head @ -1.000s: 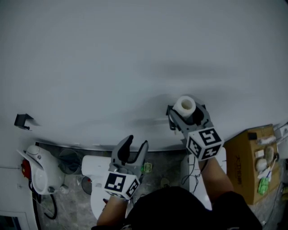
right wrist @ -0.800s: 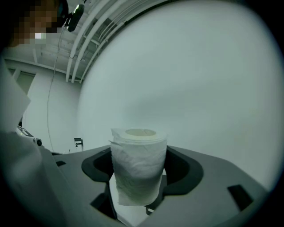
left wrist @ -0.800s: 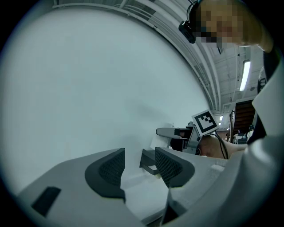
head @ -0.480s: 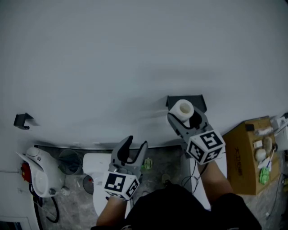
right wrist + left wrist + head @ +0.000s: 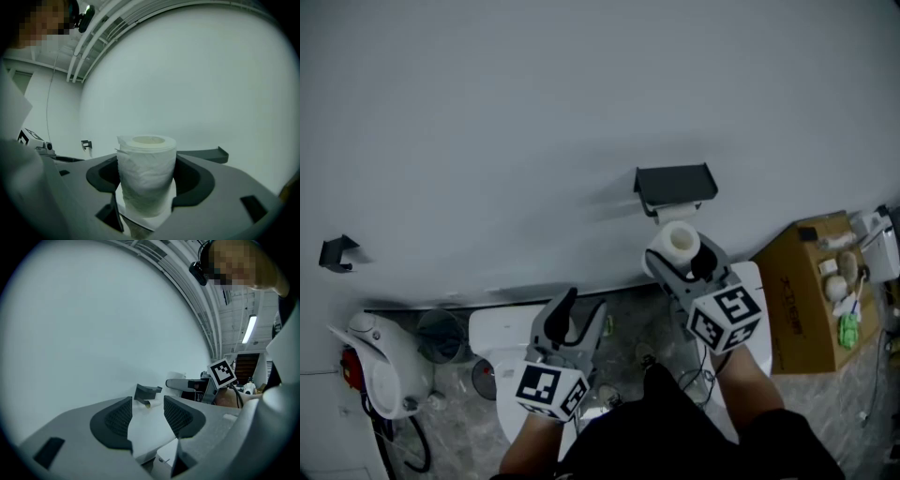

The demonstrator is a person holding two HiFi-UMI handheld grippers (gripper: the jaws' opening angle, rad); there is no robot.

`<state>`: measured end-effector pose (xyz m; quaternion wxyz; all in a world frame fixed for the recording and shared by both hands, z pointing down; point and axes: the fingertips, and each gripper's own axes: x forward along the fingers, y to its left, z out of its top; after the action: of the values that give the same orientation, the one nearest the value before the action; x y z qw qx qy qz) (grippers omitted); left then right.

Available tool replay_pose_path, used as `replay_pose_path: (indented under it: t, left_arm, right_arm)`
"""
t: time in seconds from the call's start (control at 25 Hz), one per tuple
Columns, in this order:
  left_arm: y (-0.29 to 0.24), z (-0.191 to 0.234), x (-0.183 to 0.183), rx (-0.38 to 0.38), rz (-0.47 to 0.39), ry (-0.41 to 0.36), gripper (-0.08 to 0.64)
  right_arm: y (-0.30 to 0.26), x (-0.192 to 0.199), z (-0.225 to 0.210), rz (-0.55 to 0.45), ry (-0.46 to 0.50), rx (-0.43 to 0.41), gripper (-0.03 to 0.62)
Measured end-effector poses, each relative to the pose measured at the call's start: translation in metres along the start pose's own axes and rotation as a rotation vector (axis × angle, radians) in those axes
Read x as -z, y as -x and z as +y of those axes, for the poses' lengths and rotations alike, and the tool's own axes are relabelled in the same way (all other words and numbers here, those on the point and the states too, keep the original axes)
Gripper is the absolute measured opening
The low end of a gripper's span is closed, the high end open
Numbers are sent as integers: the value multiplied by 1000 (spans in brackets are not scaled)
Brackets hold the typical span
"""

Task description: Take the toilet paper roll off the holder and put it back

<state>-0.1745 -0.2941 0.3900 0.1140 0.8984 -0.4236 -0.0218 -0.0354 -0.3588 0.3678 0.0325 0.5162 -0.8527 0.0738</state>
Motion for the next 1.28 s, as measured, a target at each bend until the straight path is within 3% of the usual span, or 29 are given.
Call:
replay_pose_path:
  t: [0.2,0.44,0.8,1.04,1.28]
  left_arm:
    - [19,-10,21,19,28,28,198]
    - [21,-46,14,58,7,24,198]
    - [-12,-131,22,54,18,-5,198]
    - [-27,-203,37,18,49,-34,198]
    - [-23,-256,60,-76,63,-41,198]
  right_arm:
    - [27,22,13,35,0,20,308]
    - [64,16,16,19,10,23,308]
    - [139,12,-29,0,33,-1,308]
    - [199,22,-67,-17,24,-55,308]
    - [242,39,-87,-18,18,-143,308]
